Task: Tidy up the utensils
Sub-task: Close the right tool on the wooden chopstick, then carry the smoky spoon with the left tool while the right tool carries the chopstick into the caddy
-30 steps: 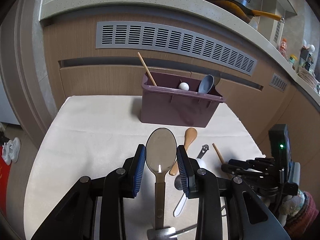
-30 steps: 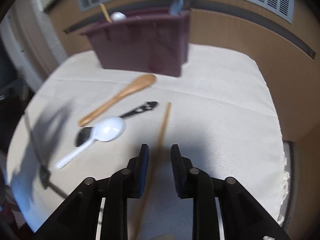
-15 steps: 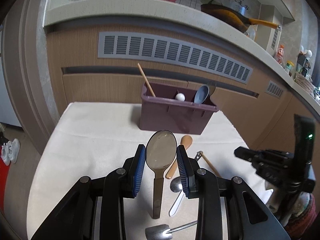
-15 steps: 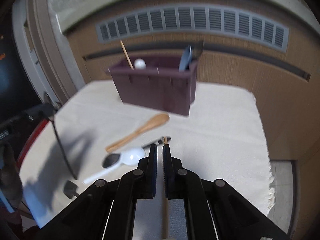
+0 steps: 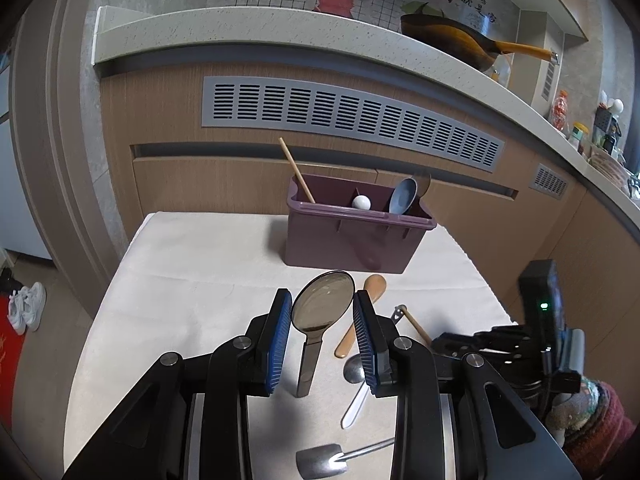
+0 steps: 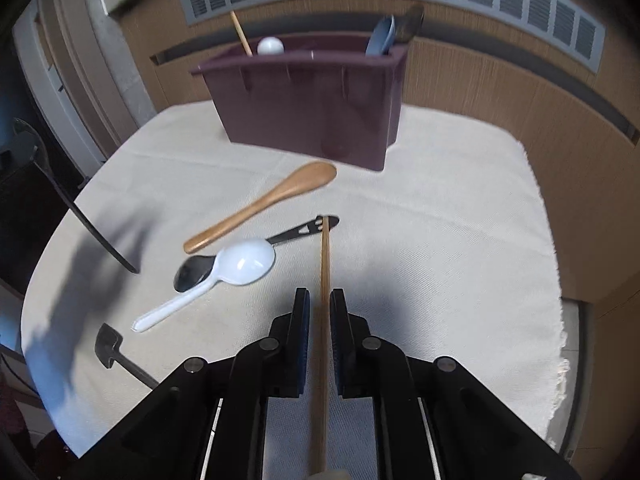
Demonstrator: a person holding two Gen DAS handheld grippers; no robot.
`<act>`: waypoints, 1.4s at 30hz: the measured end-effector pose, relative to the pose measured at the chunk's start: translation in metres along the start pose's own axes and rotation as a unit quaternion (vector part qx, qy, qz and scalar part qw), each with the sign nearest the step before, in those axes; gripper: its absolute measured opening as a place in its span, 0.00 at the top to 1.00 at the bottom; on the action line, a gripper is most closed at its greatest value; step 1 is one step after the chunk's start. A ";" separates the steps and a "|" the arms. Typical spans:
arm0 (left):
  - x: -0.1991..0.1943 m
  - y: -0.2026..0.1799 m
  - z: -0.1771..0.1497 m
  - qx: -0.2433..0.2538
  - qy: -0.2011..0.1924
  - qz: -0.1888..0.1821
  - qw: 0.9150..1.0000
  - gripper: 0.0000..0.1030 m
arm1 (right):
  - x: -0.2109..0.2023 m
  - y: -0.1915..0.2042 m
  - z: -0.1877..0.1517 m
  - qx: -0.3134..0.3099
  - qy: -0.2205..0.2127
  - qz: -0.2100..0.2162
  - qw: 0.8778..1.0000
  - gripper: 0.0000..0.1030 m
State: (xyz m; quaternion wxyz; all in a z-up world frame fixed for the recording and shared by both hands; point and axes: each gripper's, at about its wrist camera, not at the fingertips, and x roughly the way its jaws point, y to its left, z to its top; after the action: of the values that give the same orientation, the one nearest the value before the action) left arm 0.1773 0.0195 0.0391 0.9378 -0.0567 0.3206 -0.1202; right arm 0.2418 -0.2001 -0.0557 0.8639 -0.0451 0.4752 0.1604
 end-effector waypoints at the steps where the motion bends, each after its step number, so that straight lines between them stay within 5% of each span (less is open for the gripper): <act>1: 0.001 0.001 0.000 -0.001 0.001 -0.001 1.000 0.68 | 0.006 -0.001 0.000 0.000 0.015 0.005 1.000 0.89; 6: 0.002 0.001 0.000 -0.004 0.001 -0.003 1.000 0.68 | 0.019 -0.002 0.000 -0.013 0.020 0.001 1.000 0.84; 9: 0.000 0.001 0.001 -0.005 0.000 -0.003 1.000 0.68 | 0.018 -0.006 0.005 -0.005 0.019 -0.004 1.000 0.94; 18: -0.008 -0.001 0.002 -0.008 -0.009 -0.008 1.000 0.68 | -0.070 -0.010 0.010 0.021 -0.118 0.023 0.993 0.94; 28: -0.012 -0.009 0.007 0.003 -0.012 -0.007 1.000 0.68 | -0.091 -0.005 0.014 0.017 -0.154 0.024 0.988 0.94; 33: -0.026 -0.018 0.056 0.016 -0.046 -0.031 0.998 0.69 | -0.113 -0.006 0.035 0.018 -0.187 0.032 0.982 0.94; 38: -0.046 -0.031 0.124 0.038 -0.132 -0.060 0.989 0.69 | -0.186 0.005 0.095 -0.023 -0.305 -0.001 0.952 0.94; 42: -0.028 -0.029 0.161 0.042 -0.167 -0.065 0.983 0.69 | -0.201 0.008 0.134 -0.026 -0.350 -0.015 0.936 0.94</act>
State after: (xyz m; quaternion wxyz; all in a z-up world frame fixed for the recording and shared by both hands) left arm 0.2496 0.0037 0.1878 0.9699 -0.0572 0.1497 -0.1832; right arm 0.2474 -0.2091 0.1854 0.9765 -0.0154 0.1374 0.1655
